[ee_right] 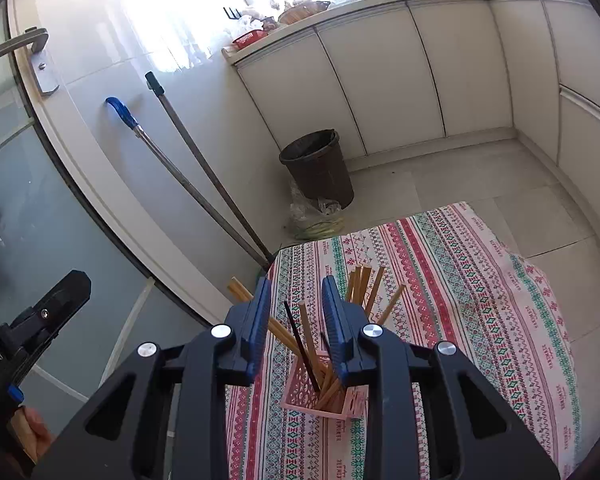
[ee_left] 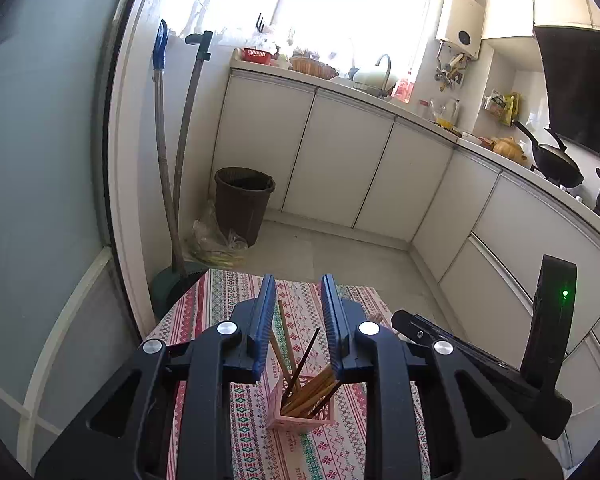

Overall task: Organize utensils
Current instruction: 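Lower black chopsticks into the pink basket and open the left gripper while the right gripper releases, then lift both grippers away from the pink basket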

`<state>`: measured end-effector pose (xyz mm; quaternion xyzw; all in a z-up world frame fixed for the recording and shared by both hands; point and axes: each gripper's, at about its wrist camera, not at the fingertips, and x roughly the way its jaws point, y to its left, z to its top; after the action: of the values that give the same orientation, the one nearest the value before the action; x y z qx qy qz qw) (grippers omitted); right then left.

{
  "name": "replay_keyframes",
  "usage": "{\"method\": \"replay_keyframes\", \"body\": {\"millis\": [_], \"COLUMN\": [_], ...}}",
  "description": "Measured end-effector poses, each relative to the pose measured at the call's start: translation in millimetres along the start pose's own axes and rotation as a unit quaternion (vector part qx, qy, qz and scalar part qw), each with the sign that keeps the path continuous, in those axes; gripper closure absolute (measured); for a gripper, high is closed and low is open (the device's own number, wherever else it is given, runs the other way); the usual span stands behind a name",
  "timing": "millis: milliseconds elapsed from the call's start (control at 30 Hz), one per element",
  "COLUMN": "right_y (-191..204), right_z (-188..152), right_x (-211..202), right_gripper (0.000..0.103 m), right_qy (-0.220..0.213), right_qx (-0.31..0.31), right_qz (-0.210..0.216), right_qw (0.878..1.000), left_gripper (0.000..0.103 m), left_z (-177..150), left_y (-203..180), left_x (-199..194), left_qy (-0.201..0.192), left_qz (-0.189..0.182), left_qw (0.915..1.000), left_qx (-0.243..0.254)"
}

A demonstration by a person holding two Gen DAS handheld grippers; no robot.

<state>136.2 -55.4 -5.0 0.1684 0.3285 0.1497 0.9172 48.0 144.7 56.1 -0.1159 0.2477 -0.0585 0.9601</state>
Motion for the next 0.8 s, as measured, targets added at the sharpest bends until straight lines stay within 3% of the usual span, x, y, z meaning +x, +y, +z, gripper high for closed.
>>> {"method": "replay_keyframes", "body": {"millis": [100,200,267,433,500,633,800], "right_y": [6,9,8,1,-4,-16,-32], "right_z": [0,-2,-4,-16,-22,-30,-42], "right_x": [-27,-56,-72,-98,-104,-112,-121], "right_gripper": [0.075,0.072,0.065,0.058,0.048,0.042,0.026], "right_qy": [-0.029,-0.058,-0.074,-0.095,-0.097,-0.094,-0.103], "right_qx": [-0.020,-0.037,-0.044,-0.059,-0.057,-0.055,-0.047], "right_qz": [-0.014,-0.032,-0.044,-0.075,-0.085,-0.107,-0.152], "right_qw": [0.999,0.997,0.995,0.991,0.990,0.988,0.982], "left_gripper": [0.073,0.055,0.036,0.029,0.023,0.007,0.007], "left_z": [2,-2,-7,-22,-30,-44,-58], "left_y": [-8,-20,-31,-59,-66,-78,-85], "left_x": [-12,-26,-35,-48,-49,-46,-48], "left_qy": [-0.022,-0.052,-0.076,-0.103,-0.106,-0.098,-0.097], "left_qz": [0.002,0.017,0.035,0.069,0.077,0.091,0.123], "left_qw": [0.9997,0.9983,0.9960,0.9901,0.9890,0.9883,0.9841], "left_qx": [0.006,0.020,0.033,0.066,0.069,0.073,0.084]}}
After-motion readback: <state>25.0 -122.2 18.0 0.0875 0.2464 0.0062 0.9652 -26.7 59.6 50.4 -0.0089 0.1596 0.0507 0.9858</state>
